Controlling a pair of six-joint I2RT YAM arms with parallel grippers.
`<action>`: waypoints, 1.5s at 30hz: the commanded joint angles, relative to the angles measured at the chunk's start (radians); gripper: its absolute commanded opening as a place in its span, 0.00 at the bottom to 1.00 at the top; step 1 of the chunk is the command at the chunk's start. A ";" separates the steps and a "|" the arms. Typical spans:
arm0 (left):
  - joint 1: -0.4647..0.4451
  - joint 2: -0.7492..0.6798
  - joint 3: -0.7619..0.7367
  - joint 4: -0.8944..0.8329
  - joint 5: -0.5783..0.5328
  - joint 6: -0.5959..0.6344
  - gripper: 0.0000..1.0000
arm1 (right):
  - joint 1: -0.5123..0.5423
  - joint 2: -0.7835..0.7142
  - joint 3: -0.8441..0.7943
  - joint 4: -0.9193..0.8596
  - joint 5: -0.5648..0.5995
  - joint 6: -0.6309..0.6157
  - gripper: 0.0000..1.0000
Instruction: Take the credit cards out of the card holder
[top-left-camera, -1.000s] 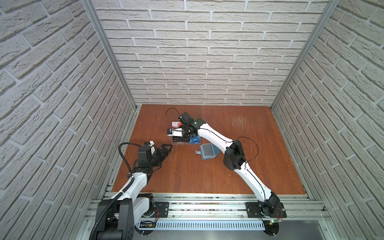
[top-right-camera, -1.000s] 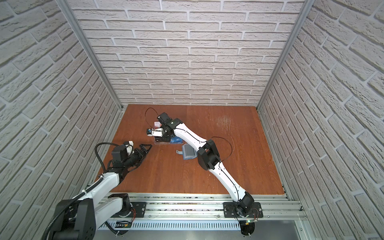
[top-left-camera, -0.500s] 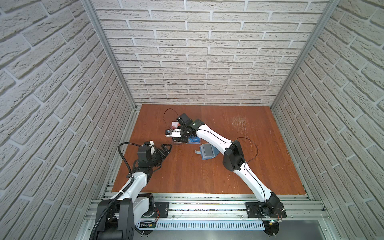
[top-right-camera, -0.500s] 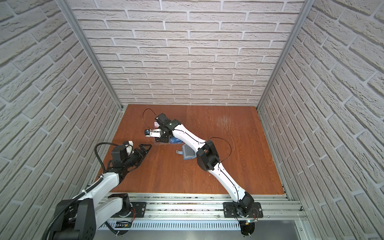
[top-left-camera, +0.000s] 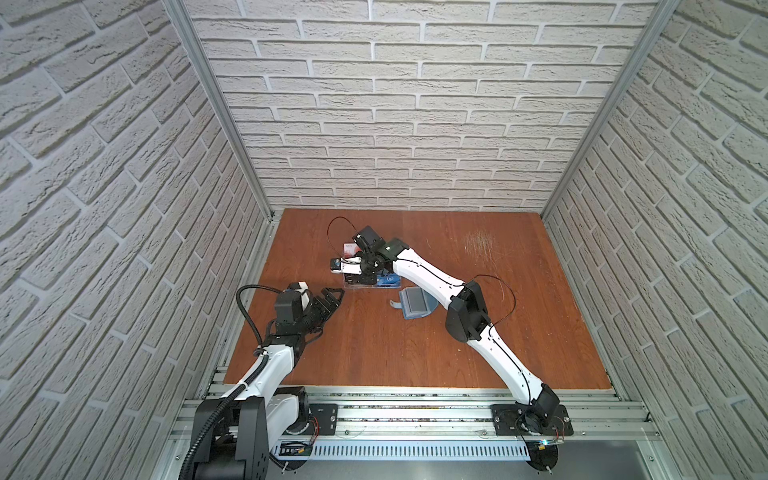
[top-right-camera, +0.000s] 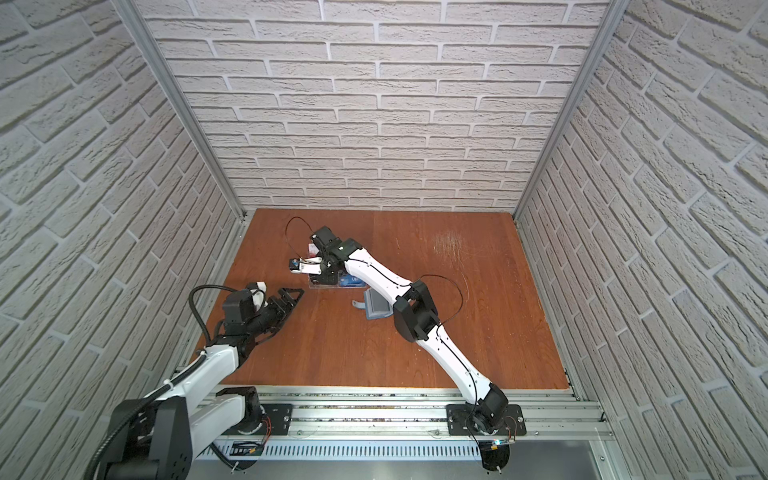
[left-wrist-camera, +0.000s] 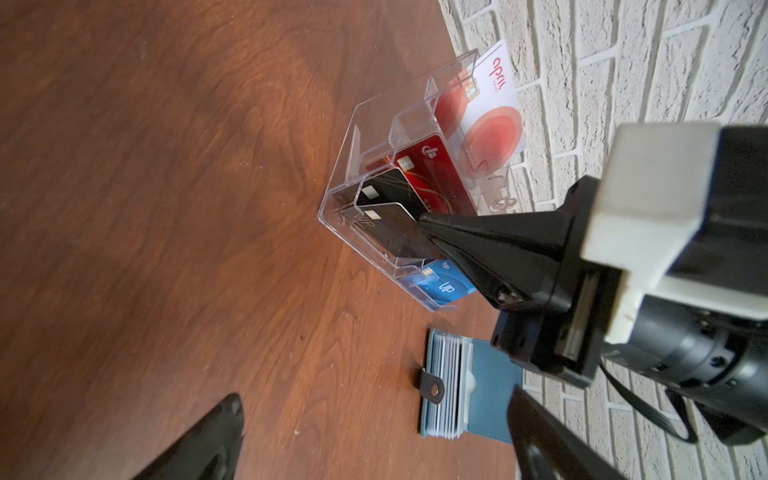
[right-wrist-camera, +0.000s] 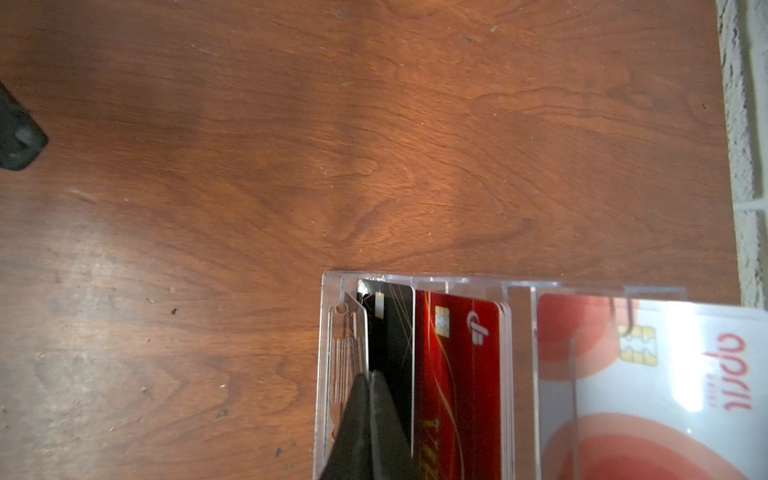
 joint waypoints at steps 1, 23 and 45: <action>0.009 0.002 -0.009 0.039 0.004 0.019 0.98 | 0.014 0.011 -0.005 0.025 -0.021 0.006 0.05; 0.010 -0.003 -0.009 0.039 0.009 0.009 0.98 | 0.018 -0.036 -0.015 0.077 -0.062 0.086 0.05; 0.018 0.117 0.249 -0.012 -0.028 0.066 0.98 | -0.229 -0.661 -0.812 0.592 -0.028 0.871 1.00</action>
